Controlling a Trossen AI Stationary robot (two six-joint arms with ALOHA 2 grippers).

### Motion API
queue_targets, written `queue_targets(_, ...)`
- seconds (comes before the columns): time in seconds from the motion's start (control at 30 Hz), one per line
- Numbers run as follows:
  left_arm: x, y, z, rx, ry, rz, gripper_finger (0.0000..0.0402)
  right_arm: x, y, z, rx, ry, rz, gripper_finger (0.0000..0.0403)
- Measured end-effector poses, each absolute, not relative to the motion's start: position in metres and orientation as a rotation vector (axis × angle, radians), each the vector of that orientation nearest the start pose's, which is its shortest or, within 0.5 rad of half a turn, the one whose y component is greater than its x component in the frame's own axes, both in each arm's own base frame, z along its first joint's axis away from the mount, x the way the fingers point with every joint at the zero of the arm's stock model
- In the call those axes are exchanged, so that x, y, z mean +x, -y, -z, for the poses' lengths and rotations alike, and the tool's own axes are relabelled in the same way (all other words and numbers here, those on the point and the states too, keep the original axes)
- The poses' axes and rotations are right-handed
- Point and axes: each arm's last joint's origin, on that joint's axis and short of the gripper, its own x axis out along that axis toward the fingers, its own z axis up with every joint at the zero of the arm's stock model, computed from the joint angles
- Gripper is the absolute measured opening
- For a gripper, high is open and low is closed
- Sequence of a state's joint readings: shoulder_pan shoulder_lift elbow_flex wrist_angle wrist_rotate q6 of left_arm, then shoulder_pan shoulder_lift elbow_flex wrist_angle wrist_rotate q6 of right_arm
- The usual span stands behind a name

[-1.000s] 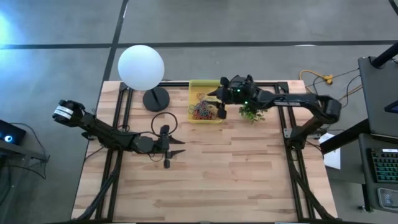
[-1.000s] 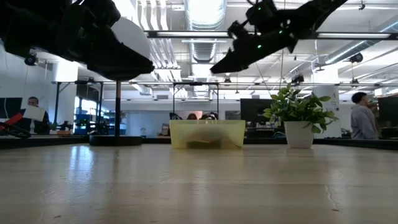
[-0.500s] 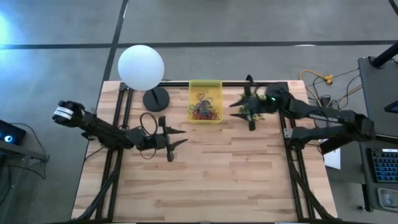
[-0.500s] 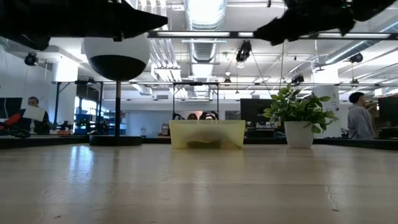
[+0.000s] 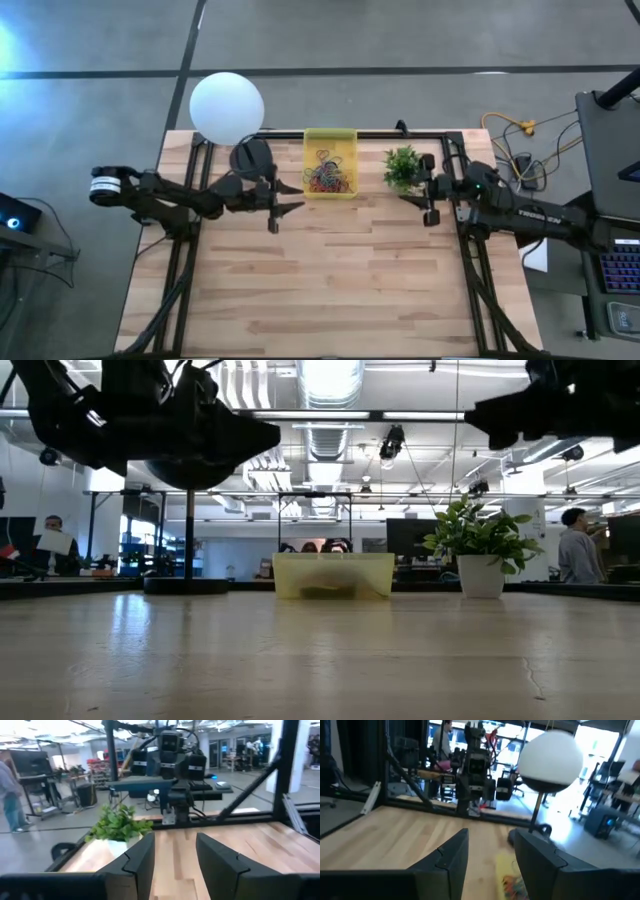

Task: Pick and place rubber bands into bin
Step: Return to Home Position

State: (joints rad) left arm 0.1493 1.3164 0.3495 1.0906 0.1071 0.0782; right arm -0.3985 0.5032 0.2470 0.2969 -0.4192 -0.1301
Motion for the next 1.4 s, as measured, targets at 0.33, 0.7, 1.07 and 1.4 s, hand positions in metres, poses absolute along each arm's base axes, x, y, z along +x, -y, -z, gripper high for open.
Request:
queue_targets(0.33, 0.214, -0.031, -0.185, 0.023, 0.092, -0.107, 0.0129, 0.119, 0.037, -0.196, -0.008, 0.065, -0.021, 0.0141)
queue_targets(0.7, 0.167, -0.027, -0.165, -0.066, 0.185, -0.217, 0.0129, 0.119, 0.029, -0.179, 0.044, 0.11, -0.03, 0.0145)
queue_targets(1.07, 0.158, -0.026, -0.164, -0.033, 0.147, -0.207, 0.0129, 0.127, 0.001, -0.173, 0.019, 0.058, -0.003, 0.0137)
queue_targets(1.4, 0.144, -0.02, -0.173, -0.01, 0.129, -0.118, 0.0129, 0.127, -0.006, -0.171, -0.002, 0.032, 0.038, 0.0144)
